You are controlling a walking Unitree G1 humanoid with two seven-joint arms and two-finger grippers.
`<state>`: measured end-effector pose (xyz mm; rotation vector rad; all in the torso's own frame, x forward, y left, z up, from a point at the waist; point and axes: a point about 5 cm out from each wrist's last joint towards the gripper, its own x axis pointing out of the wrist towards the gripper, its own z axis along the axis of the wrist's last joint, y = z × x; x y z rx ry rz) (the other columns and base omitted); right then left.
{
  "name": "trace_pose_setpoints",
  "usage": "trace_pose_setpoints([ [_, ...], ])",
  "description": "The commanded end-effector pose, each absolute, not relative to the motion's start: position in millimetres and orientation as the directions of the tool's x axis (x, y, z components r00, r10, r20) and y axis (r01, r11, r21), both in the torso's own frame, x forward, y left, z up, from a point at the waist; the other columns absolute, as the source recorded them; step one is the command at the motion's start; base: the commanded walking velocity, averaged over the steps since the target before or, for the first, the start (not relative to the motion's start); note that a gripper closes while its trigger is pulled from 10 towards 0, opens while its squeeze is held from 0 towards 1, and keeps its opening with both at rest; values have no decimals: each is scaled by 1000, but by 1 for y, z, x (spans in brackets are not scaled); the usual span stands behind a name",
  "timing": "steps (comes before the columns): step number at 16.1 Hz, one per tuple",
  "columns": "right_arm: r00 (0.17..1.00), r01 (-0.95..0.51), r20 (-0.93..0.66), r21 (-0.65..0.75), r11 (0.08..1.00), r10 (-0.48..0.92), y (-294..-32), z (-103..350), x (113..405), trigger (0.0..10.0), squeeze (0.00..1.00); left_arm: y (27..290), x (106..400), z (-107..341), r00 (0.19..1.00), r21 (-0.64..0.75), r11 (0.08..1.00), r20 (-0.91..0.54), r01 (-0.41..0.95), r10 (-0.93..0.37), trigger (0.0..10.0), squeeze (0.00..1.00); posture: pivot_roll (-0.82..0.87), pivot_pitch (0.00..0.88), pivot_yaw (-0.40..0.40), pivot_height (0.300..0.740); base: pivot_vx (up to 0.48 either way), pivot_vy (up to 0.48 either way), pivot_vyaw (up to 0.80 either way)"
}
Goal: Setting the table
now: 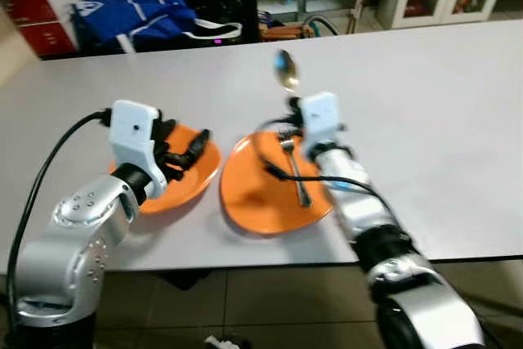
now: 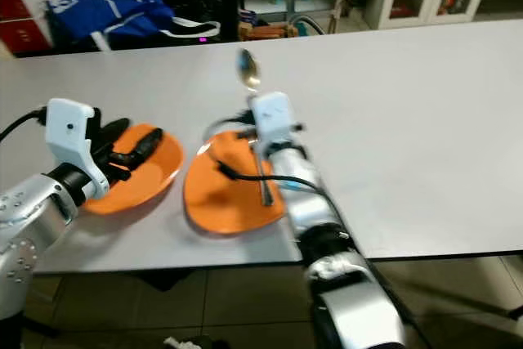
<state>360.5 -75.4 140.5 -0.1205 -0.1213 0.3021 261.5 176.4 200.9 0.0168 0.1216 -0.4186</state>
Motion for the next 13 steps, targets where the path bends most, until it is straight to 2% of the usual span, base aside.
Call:
trace_pose_setpoints([
  [1, 925, -340, 137, -121, 933, 355, -63, 150, 359, 10000, 0, 181, 258, 209, 891, -11, 900, -136, 437, -434, 10000, 0, -41, 0, 112, 740, 0, 0, 0],
  [2, 911, -380, 124, -120, 917, 393, -59, 148, 357, 10000, 0, 178, 253, 213, 852, -57, 867, -166, 495, -497, 10000, 0, -38, 0, 112, 740, 0, 0, 0],
  [7, 886, -454, 64, -77, 888, 459, -50, 135, 352, 10000, 0, 163, 246, 221, 792, -120, 809, -164, 576, -588, 10000, 0, -36, 0, 115, 740, 0, 0, 0],
  [9, 879, -476, -23, -62, 877, 475, -52, 115, 350, 10000, 0, 151, 240, 227, 745, -124, 761, -153, 637, -649, 10000, 0, -30, 0, 111, 740, 0, 0, 0],
  [13, 838, -538, -150, -71, 840, 524, -54, 90, 342, 10000, 0, 152, 237, 242, 708, -137, 725, -153, 675, -689, 10000, 0, -24, 0, 117, 740, 0, 0, 0],
])
